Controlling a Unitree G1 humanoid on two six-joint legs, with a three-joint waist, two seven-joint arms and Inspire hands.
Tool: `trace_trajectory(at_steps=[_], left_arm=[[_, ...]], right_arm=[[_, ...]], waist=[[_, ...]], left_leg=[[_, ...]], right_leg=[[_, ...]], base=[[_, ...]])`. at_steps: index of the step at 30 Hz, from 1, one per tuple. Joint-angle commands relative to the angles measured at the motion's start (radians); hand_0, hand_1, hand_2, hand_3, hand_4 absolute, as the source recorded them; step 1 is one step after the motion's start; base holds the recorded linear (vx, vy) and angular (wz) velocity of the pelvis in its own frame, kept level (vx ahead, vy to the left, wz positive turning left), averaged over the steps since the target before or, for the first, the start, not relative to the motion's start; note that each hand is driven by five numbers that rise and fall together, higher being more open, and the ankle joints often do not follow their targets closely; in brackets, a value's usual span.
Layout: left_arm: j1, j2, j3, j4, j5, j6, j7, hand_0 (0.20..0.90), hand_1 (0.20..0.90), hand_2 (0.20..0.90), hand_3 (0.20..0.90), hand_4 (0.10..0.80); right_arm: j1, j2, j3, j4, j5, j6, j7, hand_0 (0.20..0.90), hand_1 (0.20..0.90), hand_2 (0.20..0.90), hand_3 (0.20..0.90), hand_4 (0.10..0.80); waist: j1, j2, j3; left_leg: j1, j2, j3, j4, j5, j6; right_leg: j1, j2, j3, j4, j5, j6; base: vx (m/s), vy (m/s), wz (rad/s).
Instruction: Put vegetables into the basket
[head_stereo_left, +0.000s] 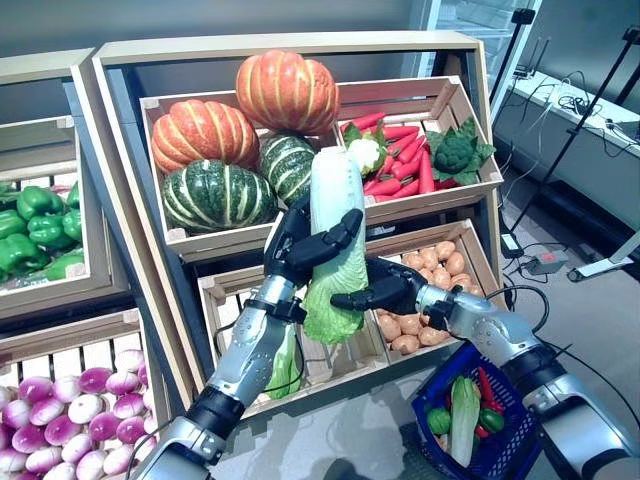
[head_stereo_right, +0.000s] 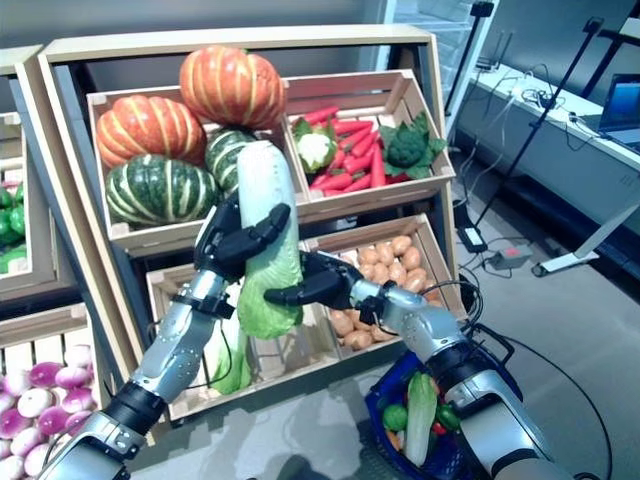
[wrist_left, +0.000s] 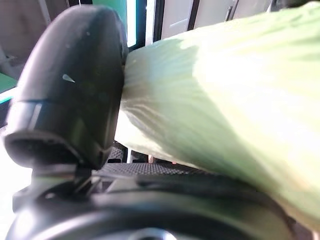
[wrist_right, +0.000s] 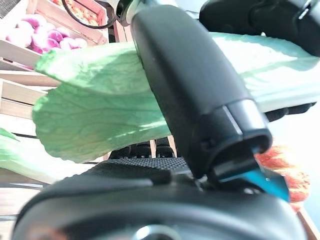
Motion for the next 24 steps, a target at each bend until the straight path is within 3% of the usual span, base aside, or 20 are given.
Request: trace_trajectory(at_steps=[1,20,21,24], left_arm=[[-0.113,-0.112,-0.163,-0.073,-0.003,-0.048,-0.142,0.300,0.300,0.300,0.300,0.400],[-0.065,-0.078,-0.162,-0.061,0.013,-0.026,-0.135,0.300,0.300,0.300,0.300,0.400],[-0.059,-0.074,-0.156,-0.063,0.019,-0.026,-0.133,0.408,0.408,0.408,0.408,0.472],[-0.043,-0.057,-0.136,-0.065,0.043,-0.030,-0.128,0.396,0.396,0.396,0.396,0.464]], right_arm=[[-0.233,0.086,-0.015,0.074,0.142,-0.070,-0.039,0.300,0.300,0.300,0.300,0.400],[-0.205,0.059,-0.041,0.084,0.132,-0.055,-0.062,0.300,0.300,0.300,0.300,0.400],[-0.193,0.056,-0.043,0.080,0.130,-0.055,-0.066,0.300,0.300,0.300,0.300,0.400],[-0.145,0.042,-0.051,0.074,0.091,-0.033,-0.055,0.300,0.300,0.300,0.300,0.400]], waist=[[0.020,-0.007,-0.066],[0.017,-0.006,-0.066],[0.016,-0.005,-0.066],[0.010,-0.005,-0.062]], left_leg=[[0.041,0.017,0.013,0.001,-0.141,-0.014],[0.037,0.016,0.012,0.001,-0.138,-0.012],[0.038,0.016,0.013,0.001,-0.139,-0.011],[0.038,0.018,0.021,0.001,-0.139,-0.012]], right_leg=[[-0.063,-0.005,0.013,-0.003,0.052,-0.030],[-0.069,-0.008,0.021,-0.003,0.058,-0.028],[-0.069,-0.008,0.021,-0.003,0.058,-0.028],[-0.070,-0.009,0.024,-0.003,0.060,-0.027]], base=[[0.000,0.000,0.00],[0.004,0.001,0.02],[0.000,0.000,0.00],[0.000,0.000,0.00]])
